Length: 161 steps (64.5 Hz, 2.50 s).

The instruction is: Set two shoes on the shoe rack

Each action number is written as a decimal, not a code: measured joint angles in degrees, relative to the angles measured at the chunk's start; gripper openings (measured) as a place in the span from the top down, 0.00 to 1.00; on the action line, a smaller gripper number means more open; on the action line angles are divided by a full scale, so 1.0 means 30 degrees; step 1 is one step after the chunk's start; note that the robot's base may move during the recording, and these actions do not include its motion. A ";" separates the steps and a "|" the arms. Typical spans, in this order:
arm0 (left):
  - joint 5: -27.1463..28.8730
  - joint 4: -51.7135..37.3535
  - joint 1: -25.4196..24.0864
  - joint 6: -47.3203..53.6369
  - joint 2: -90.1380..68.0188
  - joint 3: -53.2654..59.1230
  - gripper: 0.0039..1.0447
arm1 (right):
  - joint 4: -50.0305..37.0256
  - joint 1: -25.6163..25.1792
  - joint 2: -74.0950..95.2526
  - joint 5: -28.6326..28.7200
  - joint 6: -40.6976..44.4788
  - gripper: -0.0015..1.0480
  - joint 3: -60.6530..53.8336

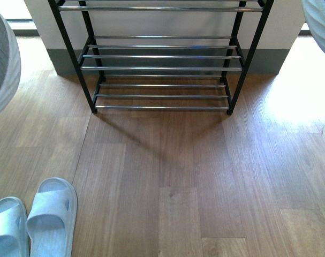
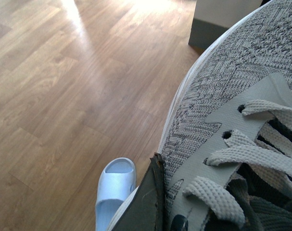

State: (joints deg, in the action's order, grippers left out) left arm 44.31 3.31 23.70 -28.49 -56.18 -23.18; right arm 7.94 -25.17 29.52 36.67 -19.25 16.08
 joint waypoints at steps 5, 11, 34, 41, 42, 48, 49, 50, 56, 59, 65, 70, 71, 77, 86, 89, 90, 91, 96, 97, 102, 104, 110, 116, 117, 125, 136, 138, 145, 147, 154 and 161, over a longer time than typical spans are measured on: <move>0.1683 0.2149 0.0714 0.0627 0.2667 0.0080 0.99 | 0.0000 0.0000 0.0000 -0.0007 0.0000 0.98 0.0000; 0.3497 0.4663 0.1523 0.0889 0.5559 0.0335 0.99 | 0.0000 0.0000 0.0000 -0.0015 0.0000 0.98 0.0000; 0.3461 0.4889 0.1749 0.1195 0.6207 0.0525 0.99 | 0.0000 0.0000 -0.0007 -0.0007 0.0000 0.98 0.0000; 0.3548 0.4889 0.1749 0.1209 0.6207 0.0525 0.99 | 0.0000 0.0000 -0.0007 0.0000 0.0000 0.98 0.0000; 0.3563 0.4889 0.1749 0.1209 0.6207 0.0525 0.99 | 0.0000 0.0000 -0.0007 0.0000 0.0007 0.98 0.0000; 0.3512 0.4889 0.1749 0.1209 0.6207 0.0525 0.99 | 0.0000 0.0000 -0.0007 -0.0007 0.0000 0.98 0.0000; 0.3504 0.4889 0.1749 0.1209 0.6200 0.0525 0.99 | 0.0000 0.0000 -0.0007 -0.0007 0.0000 0.98 0.0000; 0.3497 0.4889 0.1749 0.1209 0.6200 0.0525 0.99 | 0.0000 0.0000 -0.0007 -0.0007 0.0000 0.98 0.0000; 0.3519 0.4889 0.1749 0.1209 0.6207 0.0525 0.99 | 0.0000 0.0000 -0.0007 -0.0007 0.0000 0.98 0.0000; 0.3512 0.4889 0.1749 0.1209 0.6207 0.0525 0.99 | 0.0000 0.0000 -0.0007 -0.0007 0.0000 0.98 0.0000; 0.3497 0.4889 0.1749 0.1209 0.6186 0.0525 0.99 | 0.0000 0.0000 0.0000 -0.0080 0.0000 0.98 -0.0007; 0.3381 0.4889 0.1778 0.1209 0.6193 0.0525 0.99 | 0.0000 -0.0015 0.0000 -0.0226 0.0000 0.98 -0.0015; 0.3381 0.4889 0.1778 0.1209 0.6193 0.0525 0.99 | 0.0000 -0.0015 -0.0007 -0.0219 0.0000 0.98 -0.0015; 0.3468 0.4896 0.1770 0.1209 0.6193 0.0539 0.99 | 0.0000 -0.0007 -0.0015 0.0066 0.0007 0.98 -0.0015; 0.3555 0.4896 0.1770 0.1209 0.6193 0.0539 0.99 | 0.0000 0.0007 -0.0007 0.0058 0.0015 0.98 -0.0015; 0.3519 0.4896 0.1770 0.1209 0.6186 0.0539 0.99 | 0.0000 0.0007 0.0000 0.0000 0.0022 0.98 -0.0015; 0.3512 0.4896 0.1770 0.1209 0.6186 0.0539 0.99 | 0.0000 0.0007 0.0015 -0.0015 0.0015 0.98 -0.0015; 0.3512 0.4896 0.1770 0.1209 0.6178 0.0539 0.99 | 0.0000 0.0007 0.0029 -0.0015 0.0015 0.98 -0.0015; 0.3534 0.4889 0.1770 0.1209 0.6171 0.0539 0.99 | 0.0000 0.0007 0.0036 0.0015 0.0015 0.98 -0.0029; 0.3534 0.4896 0.1770 0.1209 0.6178 0.0539 0.99 | 0.0000 0.0007 0.0022 0.0015 0.0015 0.98 -0.0029; 0.3526 0.4896 0.1778 0.1209 0.6178 0.0539 0.99 | 0.0000 0.0007 -0.0007 0.0015 0.0022 0.98 -0.0029; 0.3519 0.4896 0.1778 0.1209 0.6171 0.0539 0.99 | 0.0000 0.0007 0.0000 0.0000 0.0022 0.98 -0.0029; 0.3504 0.4889 0.1778 0.1209 0.6171 0.0539 0.99 | 0.0000 0.0007 0.0000 -0.0029 0.0036 0.98 -0.0029; 0.3519 0.4889 0.1778 0.1209 0.6171 0.0539 0.99 | 0.0000 0.0007 0.0000 0.0000 0.0044 0.98 -0.0029; 0.3519 0.4889 0.1778 0.1209 0.6171 0.0539 0.99 | 0.0000 0.0007 0.0000 0.0000 0.0044 0.98 -0.0029; 0.3519 0.4889 0.1770 0.1209 0.6171 0.0539 0.99 | 0.0000 0.0007 0.0000 0.0007 0.0058 0.98 -0.0029; 0.3657 0.4896 0.1770 0.1209 0.6178 0.0539 0.99 | 0.0000 0.0007 0.0000 0.0138 0.0080 0.98 -0.0029; 0.3636 0.4896 0.1770 0.1217 0.6178 0.0539 0.99 | 0.0000 0.0007 -0.0015 0.0131 0.0095 0.98 -0.0029; 0.3577 0.4896 0.1778 0.1217 0.6207 0.0539 0.99 | 0.0000 0.0007 -0.0015 0.0080 0.0138 0.98 -0.0029; 0.3563 0.4896 0.1778 0.1209 0.6207 0.0539 0.99 | 0.0000 0.0007 -0.0015 0.0073 0.0138 0.98 -0.0029; 0.3519 0.4896 0.1785 0.1217 0.6207 0.0539 0.99 | 0.0000 0.0007 -0.0015 0.0007 0.0146 0.98 -0.0029; 0.3417 0.4896 0.1785 0.1209 0.6171 0.0539 0.99 | 0.0000 0.0000 0.0015 -0.0109 0.0146 0.98 -0.0029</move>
State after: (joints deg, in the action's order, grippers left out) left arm 54.57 18.00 29.06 -24.86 -37.67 -21.56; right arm 7.94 -25.17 29.56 36.34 -18.81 15.99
